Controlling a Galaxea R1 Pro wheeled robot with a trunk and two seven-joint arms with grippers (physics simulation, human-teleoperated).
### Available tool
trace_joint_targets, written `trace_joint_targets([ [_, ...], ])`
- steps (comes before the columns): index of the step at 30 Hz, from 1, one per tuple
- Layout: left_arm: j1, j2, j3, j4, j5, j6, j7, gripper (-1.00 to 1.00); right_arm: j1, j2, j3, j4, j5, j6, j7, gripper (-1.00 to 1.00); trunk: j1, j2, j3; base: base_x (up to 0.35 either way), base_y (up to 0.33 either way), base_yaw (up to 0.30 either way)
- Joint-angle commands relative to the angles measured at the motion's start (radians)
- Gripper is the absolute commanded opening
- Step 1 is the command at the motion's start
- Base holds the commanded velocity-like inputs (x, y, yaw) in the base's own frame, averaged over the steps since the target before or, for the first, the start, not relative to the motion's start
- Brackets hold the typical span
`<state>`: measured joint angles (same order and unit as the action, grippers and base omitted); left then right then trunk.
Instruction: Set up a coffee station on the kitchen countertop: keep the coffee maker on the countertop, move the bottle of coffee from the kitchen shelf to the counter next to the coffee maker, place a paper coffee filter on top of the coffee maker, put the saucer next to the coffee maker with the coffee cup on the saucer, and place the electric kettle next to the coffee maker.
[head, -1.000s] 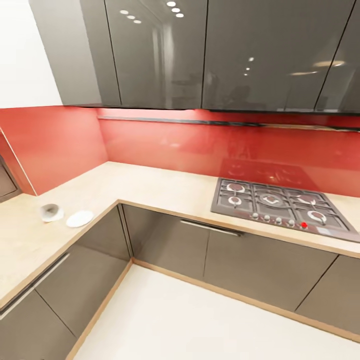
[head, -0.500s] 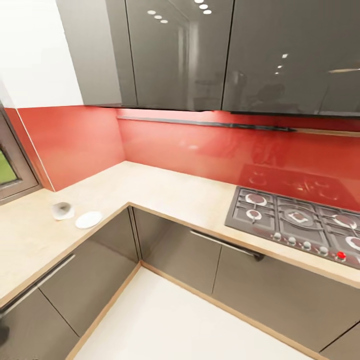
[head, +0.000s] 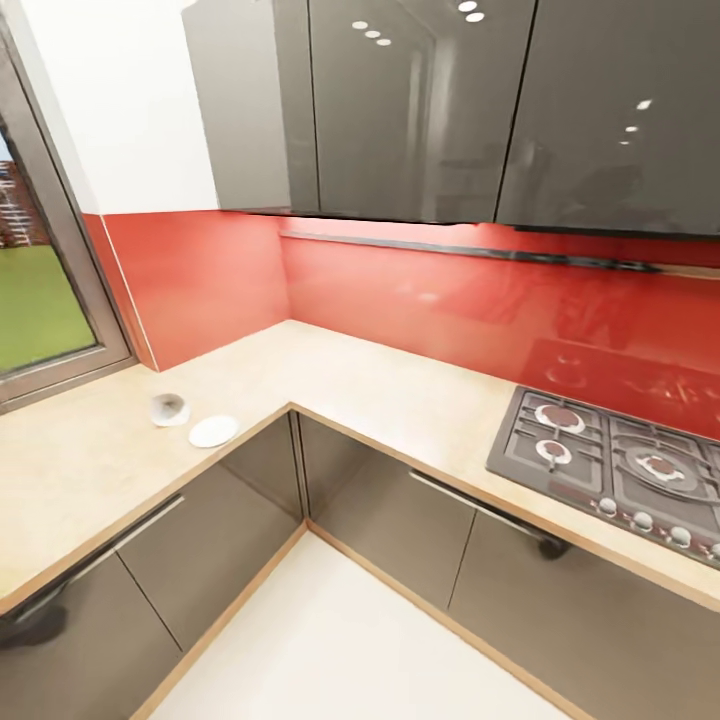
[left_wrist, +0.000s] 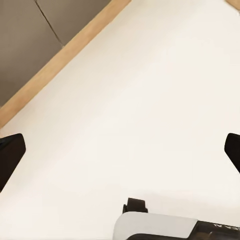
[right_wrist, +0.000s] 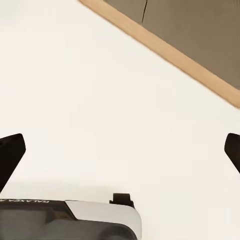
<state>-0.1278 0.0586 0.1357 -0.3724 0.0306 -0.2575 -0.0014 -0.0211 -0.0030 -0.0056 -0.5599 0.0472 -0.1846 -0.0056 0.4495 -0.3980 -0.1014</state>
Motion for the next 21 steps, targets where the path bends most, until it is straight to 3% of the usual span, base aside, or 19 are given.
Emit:
trace_joint_targets([
  [1,-0.001,0.000,0.001,0.001,0.003,-0.003,0.000,1.00,0.000,0.000,-0.001,0.000,0.005,-0.003,-0.001,1.00,0.001,-0.002,-0.002,0.000,0.000,0.279],
  [10,0.005,0.004,-0.010,0.021,-0.029,0.012,-0.002,1.00,0.000,-0.002,0.000,-0.001,0.005,-0.003,-0.001,1.00,0.001,-0.002,-0.002,0.000,0.000,0.279],
  [16,0.017,-0.008,-0.011,0.127,-0.111,0.018,-0.001,1.00,0.000,-0.016,0.000,0.019,0.005,-0.049,-0.001,1.00,0.001,-0.002,-0.002,0.000,0.000,0.279],
  [21,0.019,-0.008,-0.002,0.221,-0.144,0.025,0.004,1.00,0.000,-0.018,-0.001,0.047,0.005,-0.114,-0.001,1.00,0.001,-0.002,-0.002,0.000,0.000,0.279],
])
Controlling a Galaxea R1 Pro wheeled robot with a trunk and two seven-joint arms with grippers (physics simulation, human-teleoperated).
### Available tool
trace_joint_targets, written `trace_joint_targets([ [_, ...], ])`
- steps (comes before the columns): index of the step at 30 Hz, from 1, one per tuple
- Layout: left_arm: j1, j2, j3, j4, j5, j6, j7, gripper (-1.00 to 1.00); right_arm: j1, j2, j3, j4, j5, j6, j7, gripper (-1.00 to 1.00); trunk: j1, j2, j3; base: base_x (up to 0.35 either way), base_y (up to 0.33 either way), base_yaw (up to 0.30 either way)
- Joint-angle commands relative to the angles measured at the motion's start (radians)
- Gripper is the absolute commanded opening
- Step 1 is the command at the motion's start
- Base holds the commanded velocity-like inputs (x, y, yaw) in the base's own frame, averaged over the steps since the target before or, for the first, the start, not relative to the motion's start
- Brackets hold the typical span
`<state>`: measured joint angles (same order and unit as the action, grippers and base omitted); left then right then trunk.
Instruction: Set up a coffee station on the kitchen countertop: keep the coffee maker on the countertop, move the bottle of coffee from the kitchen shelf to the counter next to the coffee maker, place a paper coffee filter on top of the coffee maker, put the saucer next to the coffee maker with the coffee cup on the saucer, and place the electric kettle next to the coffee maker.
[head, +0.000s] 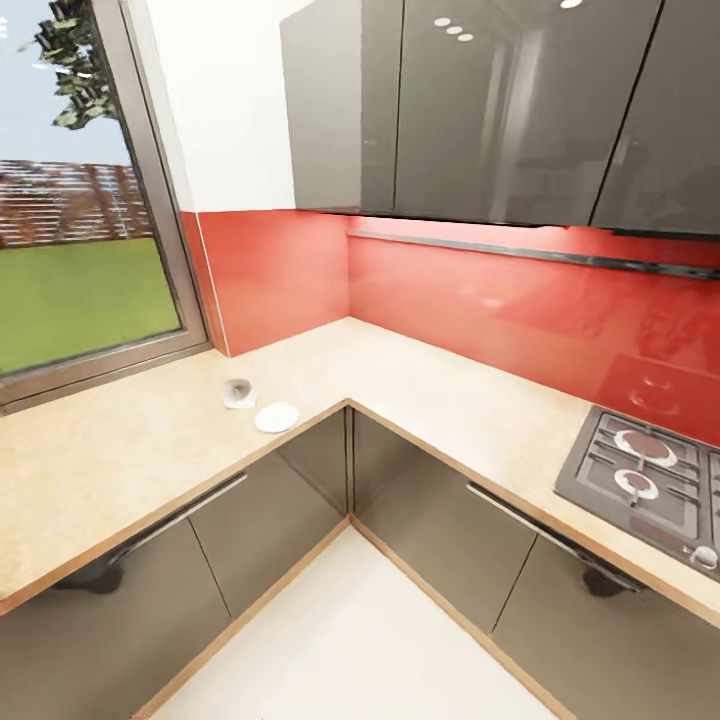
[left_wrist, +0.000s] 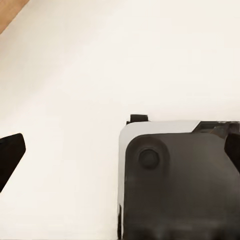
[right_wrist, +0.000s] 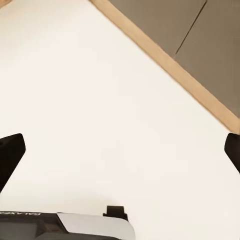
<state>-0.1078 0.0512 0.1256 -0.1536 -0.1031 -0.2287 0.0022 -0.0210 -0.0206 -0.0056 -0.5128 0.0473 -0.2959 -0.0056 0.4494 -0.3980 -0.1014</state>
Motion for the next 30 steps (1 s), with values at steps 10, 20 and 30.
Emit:
trace_joint_targets([
  [10,0.001,0.003,0.059,0.116,0.056,0.213,0.130,1.00,0.000,0.004,0.003,0.012,0.003,-0.017,0.001,1.00,0.001,-0.002,-0.002,0.000,0.000,0.279],
  [20,0.001,-0.011,0.089,0.114,0.101,0.275,0.216,1.00,0.000,0.005,0.006,0.013,0.005,-0.016,0.006,1.00,0.001,-0.002,-0.002,0.000,0.000,0.279],
  [30,0.001,-0.010,0.087,0.116,0.100,0.265,0.220,1.00,0.000,0.006,0.008,0.011,0.006,-0.016,0.009,1.00,0.001,-0.002,-0.002,0.000,0.000,0.279],
])
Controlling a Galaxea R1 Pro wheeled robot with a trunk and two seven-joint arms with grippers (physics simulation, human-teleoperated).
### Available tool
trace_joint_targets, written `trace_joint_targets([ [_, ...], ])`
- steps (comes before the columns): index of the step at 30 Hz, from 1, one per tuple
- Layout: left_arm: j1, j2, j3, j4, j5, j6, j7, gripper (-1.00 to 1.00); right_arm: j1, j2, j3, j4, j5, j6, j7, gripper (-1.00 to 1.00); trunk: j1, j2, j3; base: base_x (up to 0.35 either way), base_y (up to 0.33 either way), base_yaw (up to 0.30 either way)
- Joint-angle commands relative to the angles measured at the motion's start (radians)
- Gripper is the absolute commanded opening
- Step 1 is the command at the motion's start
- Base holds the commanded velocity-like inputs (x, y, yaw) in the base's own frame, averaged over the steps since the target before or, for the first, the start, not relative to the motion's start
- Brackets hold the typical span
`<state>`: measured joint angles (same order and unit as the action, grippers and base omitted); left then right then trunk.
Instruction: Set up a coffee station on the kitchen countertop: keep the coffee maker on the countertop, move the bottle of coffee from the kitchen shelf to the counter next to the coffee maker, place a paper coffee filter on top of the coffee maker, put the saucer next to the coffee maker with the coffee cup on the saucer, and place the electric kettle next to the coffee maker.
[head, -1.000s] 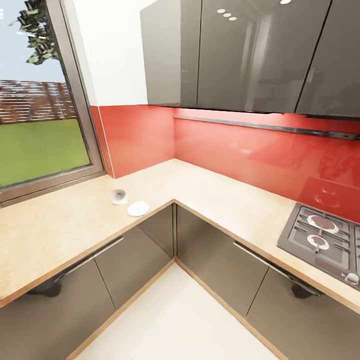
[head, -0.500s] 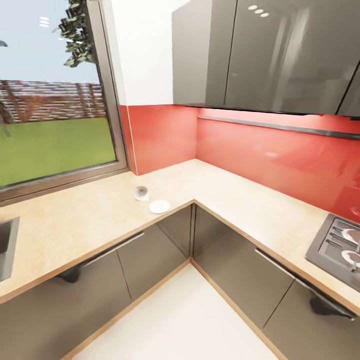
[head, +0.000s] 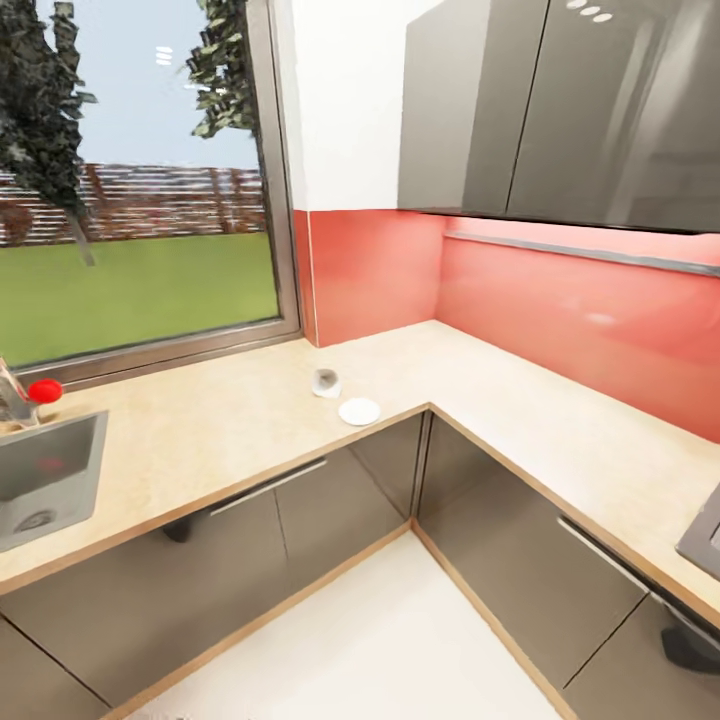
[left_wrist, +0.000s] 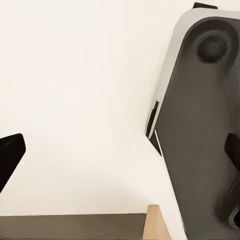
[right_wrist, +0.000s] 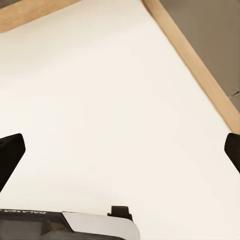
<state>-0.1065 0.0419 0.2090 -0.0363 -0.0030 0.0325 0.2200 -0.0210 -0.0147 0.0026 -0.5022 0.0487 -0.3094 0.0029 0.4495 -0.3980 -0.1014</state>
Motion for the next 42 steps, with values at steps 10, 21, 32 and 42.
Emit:
trace_joint_targets([
  [10,0.001,0.008,-0.002,0.001,-0.006,0.002,0.013,1.00,0.000,-0.001,0.000,0.001,0.005,-0.003,-0.001,1.00,0.001,-0.002,-0.002,0.000,0.000,0.279],
  [21,0.001,0.009,-0.005,-0.001,-0.008,-0.001,0.001,1.00,0.000,-0.001,0.001,0.002,0.007,-0.004,-0.001,1.00,0.001,-0.002,-0.002,0.000,0.000,0.279],
  [32,0.001,0.006,-0.005,-0.001,-0.003,-0.002,0.001,1.00,0.000,-0.001,0.000,0.002,0.007,-0.004,-0.001,1.00,0.001,-0.002,-0.002,-0.069,-0.055,0.279],
  [42,0.001,0.000,-0.003,-0.001,-0.002,-0.002,0.010,1.00,0.000,-0.005,-0.001,0.002,0.007,-0.003,0.000,1.00,0.001,-0.002,-0.002,-0.265,-0.140,0.067],
])
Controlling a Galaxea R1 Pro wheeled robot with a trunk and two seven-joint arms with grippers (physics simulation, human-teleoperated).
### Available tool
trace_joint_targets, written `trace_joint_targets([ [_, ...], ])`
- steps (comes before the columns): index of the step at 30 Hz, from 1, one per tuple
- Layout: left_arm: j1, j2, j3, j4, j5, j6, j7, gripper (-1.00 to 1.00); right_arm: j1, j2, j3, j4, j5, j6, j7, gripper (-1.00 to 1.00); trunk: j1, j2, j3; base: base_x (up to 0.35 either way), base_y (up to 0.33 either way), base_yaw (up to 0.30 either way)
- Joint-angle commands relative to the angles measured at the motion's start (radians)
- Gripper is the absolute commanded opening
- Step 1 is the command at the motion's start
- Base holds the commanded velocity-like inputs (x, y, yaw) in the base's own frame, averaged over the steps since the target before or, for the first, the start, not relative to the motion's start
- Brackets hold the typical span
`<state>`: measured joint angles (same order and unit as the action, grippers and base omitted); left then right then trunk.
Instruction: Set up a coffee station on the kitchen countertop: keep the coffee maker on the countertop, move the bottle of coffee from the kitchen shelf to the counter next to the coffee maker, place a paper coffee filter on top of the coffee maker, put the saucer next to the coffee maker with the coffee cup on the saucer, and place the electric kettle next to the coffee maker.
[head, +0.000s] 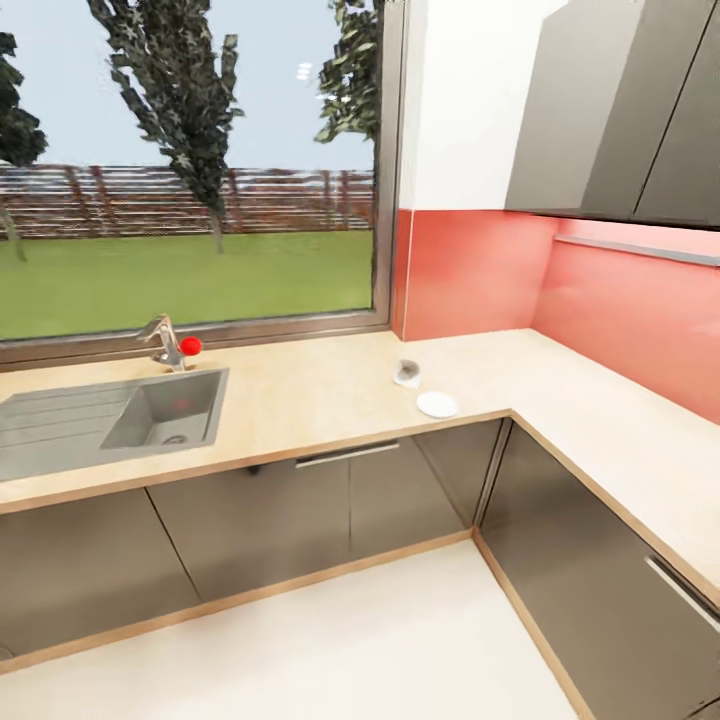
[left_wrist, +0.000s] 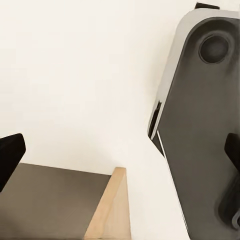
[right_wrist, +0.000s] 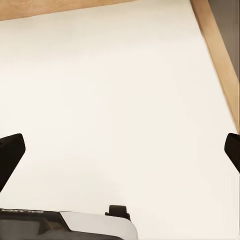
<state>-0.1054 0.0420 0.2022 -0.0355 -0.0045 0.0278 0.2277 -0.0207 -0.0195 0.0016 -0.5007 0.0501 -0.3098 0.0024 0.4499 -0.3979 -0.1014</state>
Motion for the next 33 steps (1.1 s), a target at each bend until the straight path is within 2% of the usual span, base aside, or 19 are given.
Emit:
trace_joint_targets([
  [1,0.000,0.000,0.004,-0.001,0.000,0.003,0.002,1.00,-0.001,0.000,0.000,0.000,0.005,-0.003,0.000,1.00,0.000,-0.002,-0.002,-0.211,-0.074,0.001],
  [14,0.000,0.007,0.007,-0.001,-0.002,0.003,0.002,1.00,-0.001,0.003,0.001,-0.006,0.004,-0.003,-0.001,1.00,0.000,-0.002,-0.002,-0.039,-0.012,0.000],
  [16,0.000,0.014,0.006,-0.005,-0.008,0.003,0.000,1.00,-0.004,0.009,0.000,-0.176,0.001,0.005,-0.007,1.00,0.000,-0.002,-0.002,0.000,0.000,0.000],
  [17,0.000,0.014,0.004,-0.005,-0.008,0.003,0.000,1.00,-0.007,0.010,0.000,-0.204,0.001,0.008,-0.008,1.00,0.000,-0.002,-0.002,0.000,0.000,0.000],
  [18,0.000,0.013,0.001,-0.005,-0.009,0.003,-0.002,1.00,-0.024,0.014,0.000,-0.284,0.001,0.027,-0.008,1.00,0.000,-0.002,-0.002,0.000,0.000,0.000],
  [20,0.000,0.012,-0.002,-0.005,-0.010,0.006,-0.003,1.00,-0.094,0.029,0.000,-0.378,0.000,0.112,-0.008,1.00,0.000,-0.002,-0.002,0.000,0.000,0.000],
  [21,0.000,0.011,-0.003,-0.004,-0.012,0.008,-0.003,1.00,-0.191,0.040,0.000,-0.410,-0.001,0.220,-0.009,1.00,0.000,-0.002,-0.002,0.000,0.000,0.000],
  [24,0.000,0.012,-0.004,-0.002,-0.016,0.009,-0.004,1.00,-0.330,0.046,0.000,-0.420,-0.002,0.348,-0.017,1.00,0.000,-0.002,-0.002,0.000,0.000,0.000],
  [25,0.000,0.012,-0.004,-0.002,-0.017,0.009,-0.003,1.00,-0.356,0.046,0.000,-0.421,-0.003,0.368,-0.022,1.00,0.000,-0.002,-0.002,0.000,0.000,0.000],
  [27,0.000,0.012,-0.004,-0.001,-0.021,0.009,-0.003,1.00,-0.448,0.048,0.000,-0.423,-0.004,0.424,-0.067,1.00,0.000,-0.002,-0.002,0.000,0.000,0.000],
  [33,0.000,0.013,-0.004,0.000,-0.022,0.008,-0.002,1.00,-0.597,0.057,0.000,-0.423,-0.006,0.474,-0.193,1.00,0.000,-0.002,-0.002,0.000,0.000,0.000],
])
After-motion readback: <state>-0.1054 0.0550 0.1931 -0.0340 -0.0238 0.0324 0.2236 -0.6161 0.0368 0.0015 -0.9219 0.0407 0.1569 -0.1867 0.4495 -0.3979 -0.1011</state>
